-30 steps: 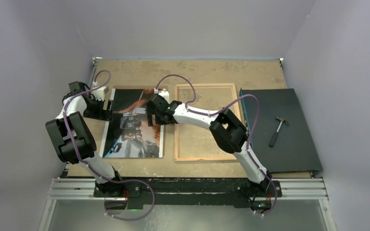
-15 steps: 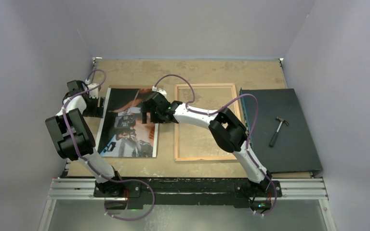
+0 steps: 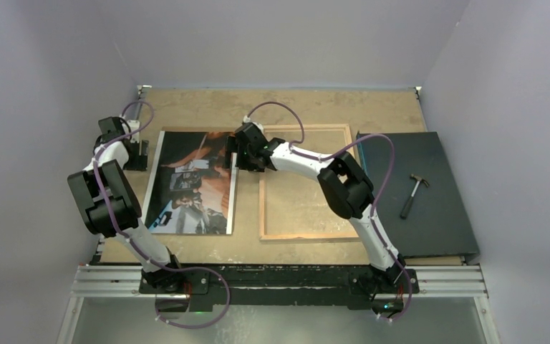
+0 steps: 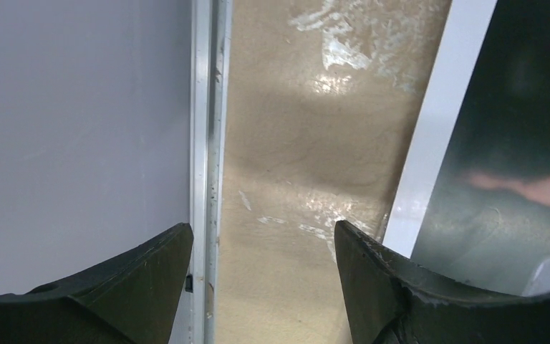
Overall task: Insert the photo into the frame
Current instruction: Pick up the photo frame item at the center of the board.
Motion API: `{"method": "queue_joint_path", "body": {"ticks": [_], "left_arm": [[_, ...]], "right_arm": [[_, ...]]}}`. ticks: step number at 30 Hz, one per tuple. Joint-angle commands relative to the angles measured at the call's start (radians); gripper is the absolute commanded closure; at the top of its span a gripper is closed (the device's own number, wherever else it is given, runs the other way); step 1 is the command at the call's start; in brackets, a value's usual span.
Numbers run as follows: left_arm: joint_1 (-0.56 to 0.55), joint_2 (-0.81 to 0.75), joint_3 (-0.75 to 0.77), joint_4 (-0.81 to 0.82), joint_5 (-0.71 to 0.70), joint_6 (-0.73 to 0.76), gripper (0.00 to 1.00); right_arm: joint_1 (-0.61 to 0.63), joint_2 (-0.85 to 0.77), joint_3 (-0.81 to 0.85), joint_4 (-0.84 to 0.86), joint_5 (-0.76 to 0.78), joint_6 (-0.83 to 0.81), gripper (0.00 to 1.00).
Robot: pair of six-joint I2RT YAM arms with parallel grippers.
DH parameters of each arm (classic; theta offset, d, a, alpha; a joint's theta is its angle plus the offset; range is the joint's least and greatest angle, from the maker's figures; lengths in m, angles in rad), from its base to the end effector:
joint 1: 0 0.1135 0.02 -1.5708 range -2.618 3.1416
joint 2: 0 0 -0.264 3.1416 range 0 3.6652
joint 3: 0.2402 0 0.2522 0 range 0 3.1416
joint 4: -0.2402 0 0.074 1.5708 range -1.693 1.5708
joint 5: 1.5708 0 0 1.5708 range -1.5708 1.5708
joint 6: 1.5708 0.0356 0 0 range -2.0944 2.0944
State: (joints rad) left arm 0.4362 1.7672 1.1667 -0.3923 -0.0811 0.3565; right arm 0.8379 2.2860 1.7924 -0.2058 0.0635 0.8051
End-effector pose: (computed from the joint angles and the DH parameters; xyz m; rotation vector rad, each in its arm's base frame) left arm 0.3317 0.1578 0.1918 -0.1355 2.6074 0.3974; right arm 0.3503 0.3858 0.1791 -0.0039 2.3955 0.7646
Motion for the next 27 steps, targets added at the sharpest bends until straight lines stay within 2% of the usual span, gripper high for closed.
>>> {"method": "queue_joint_path", "body": {"ticks": [1,12,27], "left_arm": [[-0.007,-0.005,-0.023,0.073,-0.041,-0.024,0.29],[-0.01,0.031,-0.092,0.084,0.016,-0.031,0.29],[-0.026,-0.02,-0.138,0.036,0.157,-0.058,0.3]], "right_arm": [[0.015,0.043,0.016,-0.049,-0.005,0.015,0.01],[0.016,0.064,0.013,-0.031,-0.005,0.051,0.01],[0.016,0.05,-0.048,0.041,-0.137,0.133,0.01]]}}
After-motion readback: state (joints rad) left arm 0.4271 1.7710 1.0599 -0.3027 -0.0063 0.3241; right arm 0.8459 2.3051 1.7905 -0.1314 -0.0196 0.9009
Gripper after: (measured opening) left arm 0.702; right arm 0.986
